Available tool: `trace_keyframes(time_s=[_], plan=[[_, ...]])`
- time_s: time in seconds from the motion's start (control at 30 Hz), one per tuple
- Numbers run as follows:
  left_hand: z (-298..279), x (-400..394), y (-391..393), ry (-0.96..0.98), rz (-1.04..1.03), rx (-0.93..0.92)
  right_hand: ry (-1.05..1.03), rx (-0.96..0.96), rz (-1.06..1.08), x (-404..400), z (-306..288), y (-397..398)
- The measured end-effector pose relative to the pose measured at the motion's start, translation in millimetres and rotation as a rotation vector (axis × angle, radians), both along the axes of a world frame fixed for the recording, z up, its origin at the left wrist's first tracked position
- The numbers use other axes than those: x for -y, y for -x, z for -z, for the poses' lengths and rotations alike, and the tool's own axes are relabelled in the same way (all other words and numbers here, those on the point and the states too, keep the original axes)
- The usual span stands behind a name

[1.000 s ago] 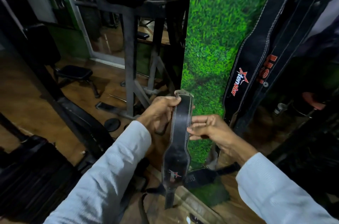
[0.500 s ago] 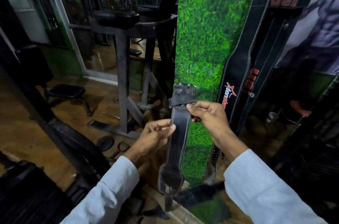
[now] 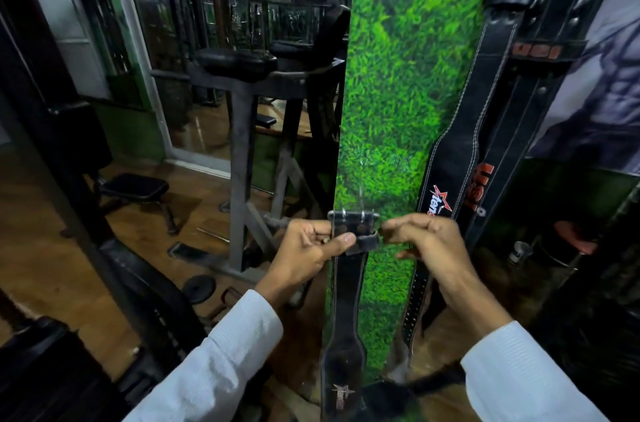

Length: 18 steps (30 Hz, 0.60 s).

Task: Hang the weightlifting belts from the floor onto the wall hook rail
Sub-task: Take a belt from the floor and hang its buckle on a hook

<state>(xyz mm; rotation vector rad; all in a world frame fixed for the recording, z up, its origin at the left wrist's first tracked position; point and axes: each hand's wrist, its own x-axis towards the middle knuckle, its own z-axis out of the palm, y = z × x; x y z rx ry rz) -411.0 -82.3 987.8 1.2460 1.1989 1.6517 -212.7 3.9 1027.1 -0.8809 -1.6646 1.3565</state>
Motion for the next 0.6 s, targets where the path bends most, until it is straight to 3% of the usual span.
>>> trace_keyframes(time_s=[0.2, 0.43, 0.6], plan=[[-2.1, -8.7, -12.8, -0.016, 0.066, -0.094, -0.039, 0.026, -0.139, 3.1, -24.6, 11.0], [-5.6, -16.2, -4.4, 0.014, 0.085, 0.02, -0.729, 0.031, 0.066, 14.9, -11.6, 10.6], [-11.9, -19.7, -4.8, 0.059, 0.086, -0.081, -0.707, 0.006, 0.071, 6.8, -14.3, 9.1]])
